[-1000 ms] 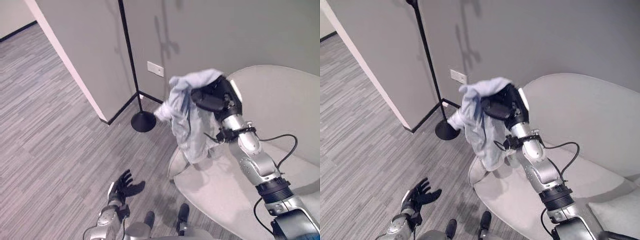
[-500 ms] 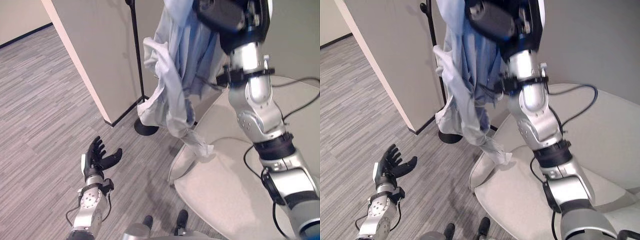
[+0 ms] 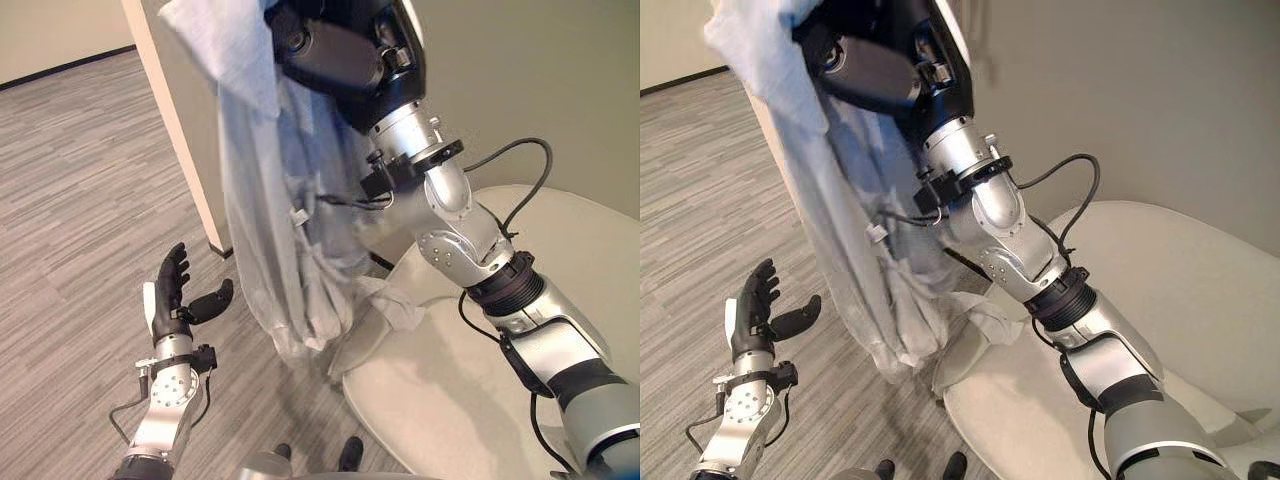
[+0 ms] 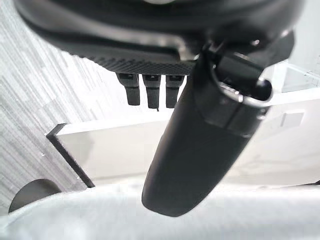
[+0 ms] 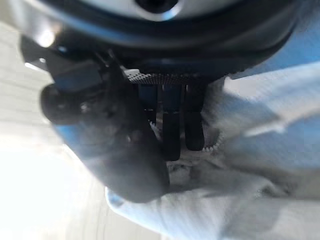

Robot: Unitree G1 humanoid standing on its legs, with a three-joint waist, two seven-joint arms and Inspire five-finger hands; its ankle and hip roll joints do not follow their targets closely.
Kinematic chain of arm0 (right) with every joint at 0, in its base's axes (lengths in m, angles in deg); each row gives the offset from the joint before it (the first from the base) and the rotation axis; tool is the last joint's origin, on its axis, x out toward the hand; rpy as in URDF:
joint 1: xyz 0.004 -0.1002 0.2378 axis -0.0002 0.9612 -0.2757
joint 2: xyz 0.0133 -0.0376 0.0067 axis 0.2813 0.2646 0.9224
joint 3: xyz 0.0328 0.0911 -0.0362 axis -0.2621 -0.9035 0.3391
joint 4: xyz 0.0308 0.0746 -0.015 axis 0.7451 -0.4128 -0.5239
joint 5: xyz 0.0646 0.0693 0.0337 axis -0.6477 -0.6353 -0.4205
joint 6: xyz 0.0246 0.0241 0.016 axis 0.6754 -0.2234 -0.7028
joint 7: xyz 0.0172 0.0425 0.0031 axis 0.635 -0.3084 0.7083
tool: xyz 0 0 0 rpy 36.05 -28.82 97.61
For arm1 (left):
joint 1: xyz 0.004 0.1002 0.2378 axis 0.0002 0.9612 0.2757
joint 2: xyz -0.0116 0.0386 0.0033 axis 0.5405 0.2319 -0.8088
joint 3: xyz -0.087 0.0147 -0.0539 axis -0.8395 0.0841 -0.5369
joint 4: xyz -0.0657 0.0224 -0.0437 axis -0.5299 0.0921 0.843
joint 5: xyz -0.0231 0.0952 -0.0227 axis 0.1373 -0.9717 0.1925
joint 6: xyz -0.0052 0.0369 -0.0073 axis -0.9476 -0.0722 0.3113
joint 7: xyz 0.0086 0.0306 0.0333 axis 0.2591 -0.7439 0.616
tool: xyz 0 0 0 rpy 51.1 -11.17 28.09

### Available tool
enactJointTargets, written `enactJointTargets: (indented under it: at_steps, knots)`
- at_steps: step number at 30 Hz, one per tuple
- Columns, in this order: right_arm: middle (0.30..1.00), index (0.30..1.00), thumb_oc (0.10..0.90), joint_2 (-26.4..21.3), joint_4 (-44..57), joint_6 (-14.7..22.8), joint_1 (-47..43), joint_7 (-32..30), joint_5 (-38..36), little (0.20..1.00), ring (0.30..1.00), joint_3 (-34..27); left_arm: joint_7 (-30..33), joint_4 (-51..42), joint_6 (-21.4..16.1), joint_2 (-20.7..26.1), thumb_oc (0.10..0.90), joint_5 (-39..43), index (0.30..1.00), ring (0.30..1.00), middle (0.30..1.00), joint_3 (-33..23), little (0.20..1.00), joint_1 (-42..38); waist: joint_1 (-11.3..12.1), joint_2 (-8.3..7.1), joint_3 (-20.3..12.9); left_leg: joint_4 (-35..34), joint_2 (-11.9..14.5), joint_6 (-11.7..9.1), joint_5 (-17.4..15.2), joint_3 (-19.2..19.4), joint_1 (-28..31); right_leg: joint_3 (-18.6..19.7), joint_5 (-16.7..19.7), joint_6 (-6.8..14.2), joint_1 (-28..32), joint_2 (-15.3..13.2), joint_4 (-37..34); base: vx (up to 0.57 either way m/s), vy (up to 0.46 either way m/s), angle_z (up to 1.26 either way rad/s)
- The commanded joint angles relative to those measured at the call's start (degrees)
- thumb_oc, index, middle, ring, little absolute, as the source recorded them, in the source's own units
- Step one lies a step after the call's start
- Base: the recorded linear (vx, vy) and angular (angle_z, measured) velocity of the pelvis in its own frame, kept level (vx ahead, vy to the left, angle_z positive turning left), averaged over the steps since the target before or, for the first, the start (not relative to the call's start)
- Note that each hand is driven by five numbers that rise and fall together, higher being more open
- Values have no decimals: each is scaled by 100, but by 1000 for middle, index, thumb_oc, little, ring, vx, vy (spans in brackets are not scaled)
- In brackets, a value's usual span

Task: Hang the clothes on the sofa on the clothes rack.

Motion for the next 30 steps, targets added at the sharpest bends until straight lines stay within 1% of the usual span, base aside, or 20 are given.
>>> enactJointTargets:
  at_steps: [1, 2, 3, 5, 7, 8, 9, 10, 11, 13, 14, 18, 21, 25, 27, 28, 30]
  knots:
    - [300, 300, 400, 314, 7, 597, -1104, 37, -371, 300, 300, -286, -450, -399, -748, 334, 800, 115, 900, 900, 900, 526, 900, -638, 37, -139, -635, -218, -76, -33, 183, -400, -369, 89, -886, 439, 860, -225, 43, 0, 0, 0]
    - [300, 300, 400, 314, 7, 597, -1104, 37, -371, 300, 300, -286, -450, -399, -748, 334, 800, 115, 900, 900, 900, 526, 900, -639, 37, -139, -634, -218, -76, -33, 183, -400, -368, 89, -886, 439, 860, -225, 43, 0, 0, 0]
    - [300, 300, 400, 389, -25, 610, -1171, 53, -419, 300, 300, -248, -642, -297, -687, 282, 800, 196, 900, 900, 900, 849, 900, -744, 5, -152, -631, -218, -77, -25, 181, -390, -367, 98, -876, 443, 852, -225, 43, 0, 0, 0]
    - [300, 300, 400, 425, -71, 646, -1351, 13, -453, 300, 300, -207, -749, -64, -612, 258, 800, 138, 900, 900, 900, 1182, 900, -880, -37, -177, -637, -218, -64, -20, 175, -362, -365, 117, -863, 450, 842, -229, 43, 0, 0, 0]
    - [300, 300, 400, 460, -119, 696, -1505, -18, -525, 300, 300, -164, -728, 233, -545, 233, 800, -9, 900, 900, 900, 1390, 900, -1016, -69, -200, -641, -218, -57, -19, 166, -334, -361, 141, -854, 454, 830, -233, 43, 0, 0, 0]
    - [300, 300, 400, 455, -129, 700, -1518, -14, -530, 300, 300, -162, -720, 255, -556, 224, 800, -15, 900, 900, 900, 1398, 900, -1037, -63, -198, -635, -218, -57, -19, 166, -332, -362, 143, -854, 454, 828, -233, 43, -5, 19, -3]
    - [300, 300, 400, 466, -194, 751, -1709, -81, -575, 300, 300, -132, -594, 506, -489, 217, 800, -239, 900, 900, 900, 1506, 900, -1140, -100, -218, -646, -218, -56, -17, 162, -307, -360, 176, -850, 455, 819, -227, 43, -5, 23, -8]
    - [300, 300, 400, 485, -276, 887, -2048, -208, -686, 300, 300, -92, -199, 1101, -375, 159, 800, -581, 900, 900, 900, 1561, 900, -1374, -163, -268, -686, -218, -44, -25, 148, -257, -350, 213, -845, 459, 801, -216, 43, -1, 26, -9]
    - [300, 300, 400, 488, -322, 946, -2175, -226, -760, 300, 300, -78, -69, 1289, -338, 170, 800, -733, 900, 900, 900, 1571, 900, -1466, -186, -287, -705, -218, -41, -28, 140, -241, -343, 234, -843, 459, 792, -212, 43, 1, 12, -11]
    - [300, 300, 400, 460, -374, 1014, -2316, -223, -852, 300, 300, -36, -5, 1463, -316, 147, 800, -756, 900, 900, 900, 1576, 900, -1553, -203, -309, -719, -218, -35, -31, 134, -223, -347, 246, -843, 461, 779, -210, 43, 5, 2, -20]
    - [300, 300, 400, 422, -407, 1103, -2490, -255, -967, 300, 300, 24, 54, 1656, -328, 109, 800, -630, 900, 900, 900, 1558, 900, -1646, -243, -354, -754, -218, -30, -36, 127, -199, -348, 262, -848, 460, 776, -202, 43, 6, 0, -20]
    - [300, 300, 400, 366, -414, 1246, -2719, -268, -1153, 300, 300, 67, 104, 1938, -352, -3, 800, -417, 900, 900, 900, 1557, 900, -1842, -309, -402, -791, -218, -25, -48, 118, -167, -341, 278, -849, 461, 765, -194, 43, 8, 6, -8]
    - [300, 300, 400, 385, -312, 1441, -2846, -198, -1452, 300, 300, 115, 195, 2218, -392, -186, 800, -158, 900, 900, 900, 1568, 900, -2067, -377, -451, -830, -218, -18, -63, 116, -131, -340, 289, -852, 459, 759, -186, 43, 2, 0, -1]
    - [300, 300, 400, 509, -63, 1657, -2729, -136, -1751, 300, 300, 97, 335, 2398, -514, -533, 800, 418, 900, 900, 900, 1624, 900, -2550, -489, -487, -870, -218, 2, -74, 97, -84, -326, 343, -854, 454, 737, -180, 43, 4, -3, -2]
    - [300, 300, 400, 593, 43, 1756, -2586, -76, -1900, 300, 300, 103, 509, 2390, -509, -663, 800, 354, 900, 900, 900, 1733, 900, -2900, -574, -495, -893, -218, 9, -79, 73, -33, -308, 404, -841, 461, 714, -181, 43, 6, 1, -8]
    - [300, 300, 400, 590, 43, 1757, -2586, -72, -1903, 300, 300, 103, 513, 2395, -511, -667, 800, 351, 900, 900, 900, 1734, 900, -2905, -568, -494, -893, -218, 10, -79, 72, -29, -309, 408, -841, 461, 711, -180, 43, 5, 1, -11]
    - [300, 300, 400, 655, 73, 1780, -2489, -55, -1981, 300, 300, 135, 634, 2486, -479, -738, 800, 215, 900, 900, 900, 1836, 900, -3160, -621, -499, -901, -218, 14, -81, 61, 10, -303, 452, -832, 463, 695, -175, 43, 9, 2, -13]
